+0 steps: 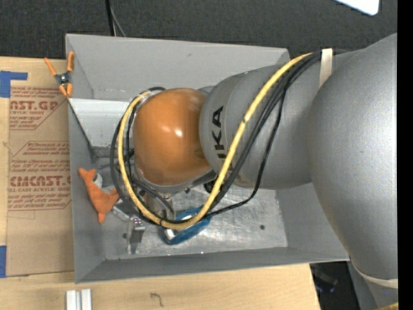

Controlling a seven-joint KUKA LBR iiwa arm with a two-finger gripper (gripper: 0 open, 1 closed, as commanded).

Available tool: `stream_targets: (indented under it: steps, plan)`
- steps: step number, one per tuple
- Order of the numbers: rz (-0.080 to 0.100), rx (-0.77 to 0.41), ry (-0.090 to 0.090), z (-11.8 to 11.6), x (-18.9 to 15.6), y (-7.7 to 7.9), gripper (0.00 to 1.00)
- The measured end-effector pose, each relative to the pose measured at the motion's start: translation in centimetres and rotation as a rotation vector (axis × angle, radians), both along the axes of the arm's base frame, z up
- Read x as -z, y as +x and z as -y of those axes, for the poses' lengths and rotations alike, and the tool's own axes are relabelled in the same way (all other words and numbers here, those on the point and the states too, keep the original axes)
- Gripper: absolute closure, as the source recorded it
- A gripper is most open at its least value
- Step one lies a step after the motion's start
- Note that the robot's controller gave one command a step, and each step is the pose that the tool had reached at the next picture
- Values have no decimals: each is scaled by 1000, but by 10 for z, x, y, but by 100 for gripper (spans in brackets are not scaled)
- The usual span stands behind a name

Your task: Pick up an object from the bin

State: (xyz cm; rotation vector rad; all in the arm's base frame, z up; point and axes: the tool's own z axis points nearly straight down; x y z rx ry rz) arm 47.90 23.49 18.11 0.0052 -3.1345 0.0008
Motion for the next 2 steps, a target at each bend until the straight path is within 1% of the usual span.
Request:
stream_targets:
  steps: [1,2]
  plan:
    - [7,2,2,1,-3,2,0]
    - [10,125,3,-5,57,37,0]
